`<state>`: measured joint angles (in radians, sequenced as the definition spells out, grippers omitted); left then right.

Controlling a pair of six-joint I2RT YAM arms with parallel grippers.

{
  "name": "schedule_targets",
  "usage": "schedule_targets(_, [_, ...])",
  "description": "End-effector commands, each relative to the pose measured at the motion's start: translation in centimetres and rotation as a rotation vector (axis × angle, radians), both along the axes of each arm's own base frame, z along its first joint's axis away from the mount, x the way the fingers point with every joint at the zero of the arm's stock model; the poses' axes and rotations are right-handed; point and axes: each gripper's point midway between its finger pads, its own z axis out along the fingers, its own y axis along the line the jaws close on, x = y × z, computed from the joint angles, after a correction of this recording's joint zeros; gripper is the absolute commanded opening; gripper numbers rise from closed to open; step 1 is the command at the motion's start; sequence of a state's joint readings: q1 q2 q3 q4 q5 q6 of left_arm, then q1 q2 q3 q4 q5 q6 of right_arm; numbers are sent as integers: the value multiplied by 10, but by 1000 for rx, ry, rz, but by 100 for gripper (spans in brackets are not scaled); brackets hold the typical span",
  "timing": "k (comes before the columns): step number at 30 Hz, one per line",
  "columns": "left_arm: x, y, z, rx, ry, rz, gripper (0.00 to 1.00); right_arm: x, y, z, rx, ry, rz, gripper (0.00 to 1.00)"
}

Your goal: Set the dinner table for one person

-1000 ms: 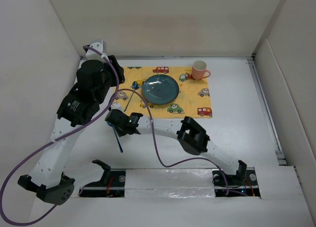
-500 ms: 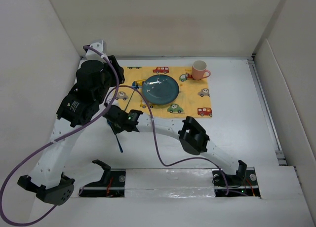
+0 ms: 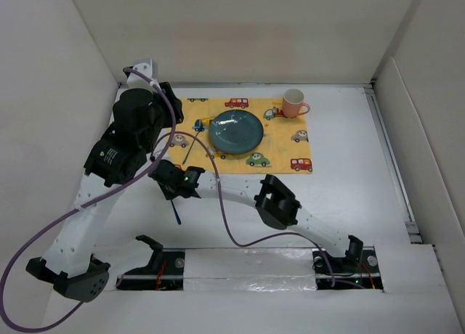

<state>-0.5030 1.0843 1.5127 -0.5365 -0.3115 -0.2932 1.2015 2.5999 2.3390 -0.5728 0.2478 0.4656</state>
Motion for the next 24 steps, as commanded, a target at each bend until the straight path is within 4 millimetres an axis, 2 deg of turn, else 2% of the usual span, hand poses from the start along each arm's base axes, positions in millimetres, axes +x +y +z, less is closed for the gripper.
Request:
schedule_targets(1, [0,7,25,-6,-72,30,36,-8,-25,-37,-135,-5,-27,19])
schedule_targets(4, [0,10,36,-6,-95,40,36,-6,-38,-36,-162,-20,-62,3])
schedule_targets(5, [0,11,38,-6,-100,43,36,-9,-48,-46,-194,-12,-65,0])
schedule_targets(6, [0,11,39,-6,-103,46,36,-10,-52,-37,-187,-9,-77,0])
schedule_targets(7, [1,13,40,-2,-105,54,36,-15,-63,-45,-218,6,-82,0])
schedule_targets(9, [2,14,41,2,-110,61,36,-17,-70,-39,-203,4,-91,0])
schedule_targets(10, [3,14,42,4,-112,65,36,-17,-70,-13,-159,-8,-93,0])
schedule_targets(11, [4,16,43,11,-116,75,36,-13,-74,-4,-141,-9,-106,0])
schedule_targets(12, [4,17,44,14,-118,80,36,-17,-83,-4,-146,-4,-109,0])
schedule_targets(13, [7,16,46,16,-121,83,37,-8,-87,28,-89,-18,-128,0])
schedule_targets(14, [8,16,46,18,-124,85,37,2,-96,40,-69,-17,-155,0])
schedule_targets(15, [9,15,46,18,-125,81,42,6,-108,41,-71,-14,-173,0])
schedule_targets(16, [13,11,43,15,-125,71,48,21,-119,70,-17,-27,-208,0])
schedule_targets(17, [15,9,39,16,-121,67,48,19,-123,80,-2,-30,-207,0])
schedule_targets(18, [18,7,36,9,-114,70,51,34,-138,88,8,-32,-246,0])
schedule_targets(20, [26,1,22,11,-84,69,52,45,-162,94,9,-32,-282,0])
schedule_targets(21, [29,-1,18,11,-75,67,52,61,-180,113,40,-48,-322,0])
schedule_targets(22, [32,-4,16,-3,-72,65,52,66,-195,108,24,-45,-343,0])
schedule_targets(24, [40,-11,3,1,-46,58,52,82,-217,120,49,-58,-376,0])
